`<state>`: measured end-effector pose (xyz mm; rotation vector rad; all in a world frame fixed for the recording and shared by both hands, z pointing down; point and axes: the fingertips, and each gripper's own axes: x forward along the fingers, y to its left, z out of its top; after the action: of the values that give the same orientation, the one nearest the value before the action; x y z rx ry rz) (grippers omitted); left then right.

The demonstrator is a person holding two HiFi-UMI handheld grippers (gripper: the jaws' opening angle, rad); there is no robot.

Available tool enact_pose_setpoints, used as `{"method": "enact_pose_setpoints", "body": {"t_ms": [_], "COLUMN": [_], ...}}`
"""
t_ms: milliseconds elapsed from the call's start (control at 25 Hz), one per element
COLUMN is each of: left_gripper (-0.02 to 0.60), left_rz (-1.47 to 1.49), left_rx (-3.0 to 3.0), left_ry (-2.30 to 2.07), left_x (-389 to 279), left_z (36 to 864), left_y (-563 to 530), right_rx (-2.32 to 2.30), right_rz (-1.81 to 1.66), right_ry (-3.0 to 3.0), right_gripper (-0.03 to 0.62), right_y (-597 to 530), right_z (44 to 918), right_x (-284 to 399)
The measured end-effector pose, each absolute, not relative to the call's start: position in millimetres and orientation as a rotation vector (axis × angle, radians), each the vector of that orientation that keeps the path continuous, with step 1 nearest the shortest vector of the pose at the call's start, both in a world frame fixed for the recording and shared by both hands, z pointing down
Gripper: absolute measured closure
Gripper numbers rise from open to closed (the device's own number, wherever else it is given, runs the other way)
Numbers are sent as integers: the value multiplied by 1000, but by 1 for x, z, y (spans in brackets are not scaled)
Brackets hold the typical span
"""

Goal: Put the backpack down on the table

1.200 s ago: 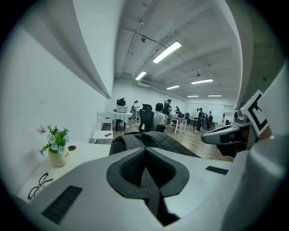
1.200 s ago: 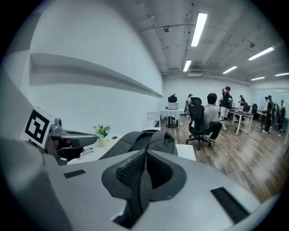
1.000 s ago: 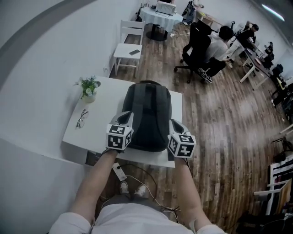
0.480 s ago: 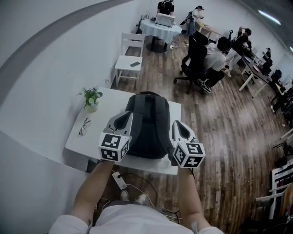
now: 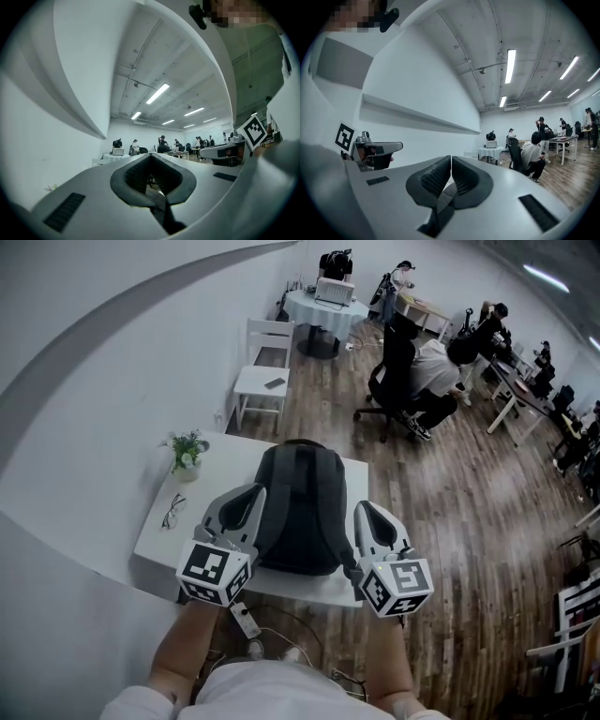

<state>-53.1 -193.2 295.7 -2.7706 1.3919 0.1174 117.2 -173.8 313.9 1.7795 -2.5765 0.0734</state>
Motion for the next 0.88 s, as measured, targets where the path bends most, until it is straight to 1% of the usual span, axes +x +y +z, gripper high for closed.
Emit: {"method": "enact_pose_setpoints", "body": {"t_ms": [480,640,880], "left_gripper": [563,563,563], "left_rz": [204,187,86], "left_rx": [-2711,-2713,-2736], "left_ry": [1373,1358,1291], "left_x": [-84,-88,-81], "left_z": [253,247,256], "left_y": [-157,-145,-134], "right_rx": [1755,1780,1799], "right_rz": [-68,-85,-75], "right_ry": [-2653,-2607,-2593], "right_gripper": [553,553,553], "right_y": [-143,-128,-116], "right_z": [280,281,281], "right_x": [113,120,129]}}
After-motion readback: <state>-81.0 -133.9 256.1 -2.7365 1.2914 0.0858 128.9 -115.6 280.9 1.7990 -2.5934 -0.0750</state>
